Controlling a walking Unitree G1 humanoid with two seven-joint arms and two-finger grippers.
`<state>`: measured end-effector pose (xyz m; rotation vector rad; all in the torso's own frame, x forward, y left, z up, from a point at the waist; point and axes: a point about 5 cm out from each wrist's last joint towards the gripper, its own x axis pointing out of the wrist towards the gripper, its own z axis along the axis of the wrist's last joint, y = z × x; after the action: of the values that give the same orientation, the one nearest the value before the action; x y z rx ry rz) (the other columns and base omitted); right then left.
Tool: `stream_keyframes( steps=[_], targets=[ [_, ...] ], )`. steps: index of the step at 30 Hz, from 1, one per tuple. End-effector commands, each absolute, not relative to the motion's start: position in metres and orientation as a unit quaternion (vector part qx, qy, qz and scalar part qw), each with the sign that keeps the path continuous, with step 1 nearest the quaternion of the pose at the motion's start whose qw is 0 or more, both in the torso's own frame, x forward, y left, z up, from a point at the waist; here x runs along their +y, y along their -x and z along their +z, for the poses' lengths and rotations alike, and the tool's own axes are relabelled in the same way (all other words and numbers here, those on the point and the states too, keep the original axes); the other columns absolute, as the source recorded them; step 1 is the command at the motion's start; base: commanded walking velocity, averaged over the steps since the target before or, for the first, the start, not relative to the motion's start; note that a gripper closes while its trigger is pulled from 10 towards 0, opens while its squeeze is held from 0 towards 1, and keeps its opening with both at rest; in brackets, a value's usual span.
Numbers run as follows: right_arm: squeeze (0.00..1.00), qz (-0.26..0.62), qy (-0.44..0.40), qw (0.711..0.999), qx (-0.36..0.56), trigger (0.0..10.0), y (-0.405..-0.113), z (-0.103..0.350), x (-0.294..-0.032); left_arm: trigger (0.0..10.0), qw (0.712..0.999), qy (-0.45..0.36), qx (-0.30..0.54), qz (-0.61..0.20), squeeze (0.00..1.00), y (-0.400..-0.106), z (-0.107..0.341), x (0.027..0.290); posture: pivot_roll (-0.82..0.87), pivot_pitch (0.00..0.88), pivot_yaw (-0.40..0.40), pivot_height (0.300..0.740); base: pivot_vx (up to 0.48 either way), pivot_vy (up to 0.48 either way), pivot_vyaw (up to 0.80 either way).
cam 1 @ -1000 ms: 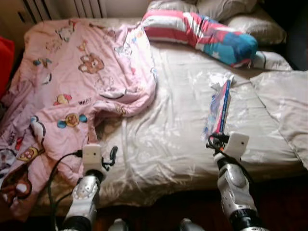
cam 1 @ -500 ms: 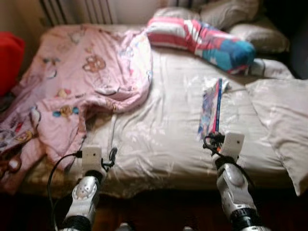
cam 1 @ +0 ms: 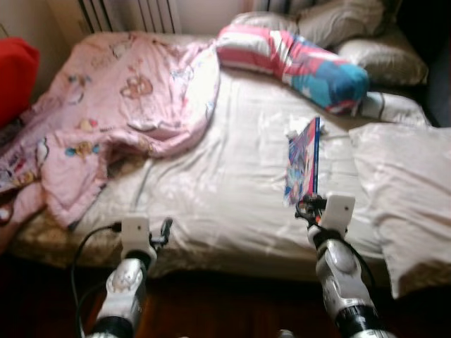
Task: Clean up the room
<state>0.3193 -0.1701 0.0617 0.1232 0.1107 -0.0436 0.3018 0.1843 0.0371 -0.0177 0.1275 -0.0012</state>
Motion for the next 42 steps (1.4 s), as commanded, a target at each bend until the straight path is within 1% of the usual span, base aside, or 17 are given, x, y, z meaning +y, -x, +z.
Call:
stream_keyframes(
  steps=[1, 18, 22, 26, 42],
  targets=[
    [0.00, -0.022, -0.066, 0.997, 0.030, 10.0, -0.3243, 0.0722, -0.1675, 10.0, 0.997, 0.001, 0.073, 0.003, 0.00, -0.2975, 0.0327, 0.1916, -0.06, 0.157, -0.008, 0.740, 0.000, 0.000, 0.00],
    [0.00, -0.036, -0.075, 0.995, 0.053, 10.0, -0.3234, 0.0655, -0.1690, 10.0, 0.997, 0.006, 0.073, -0.003, 0.00, -0.2967, 0.0326, 0.1916, -0.06, 0.169, -0.006, 0.740, 0.000, 0.000, 0.00],
    [0.00, -0.035, -0.076, 0.995, 0.055, 10.0, -0.3234, 0.0647, -0.1674, 10.0, 0.997, 0.005, 0.072, -0.004, 0.00, -0.2975, 0.0333, 0.1918, -0.06, 0.170, -0.005, 0.740, 0.000, 0.000, -0.76],
    [0.00, -0.035, -0.078, 0.995, 0.057, 10.0, -0.3232, 0.0636, -0.1659, 10.0, 0.997, 0.004, 0.072, -0.004, 0.00, -0.2978, 0.0338, 0.1924, -0.05, 0.173, -0.005, 0.740, 0.246, 0.000, -0.69],
    [0.00, -0.045, -0.087, 0.994, 0.055, 10.0, -0.3231, 0.0632, -0.1664, 10.0, 0.998, 0.001, 0.070, -0.004, 0.00, -0.2961, 0.0334, 0.1930, -0.05, 0.191, -0.005, 0.740, 0.268, 0.000, 0.00]
  ],
)
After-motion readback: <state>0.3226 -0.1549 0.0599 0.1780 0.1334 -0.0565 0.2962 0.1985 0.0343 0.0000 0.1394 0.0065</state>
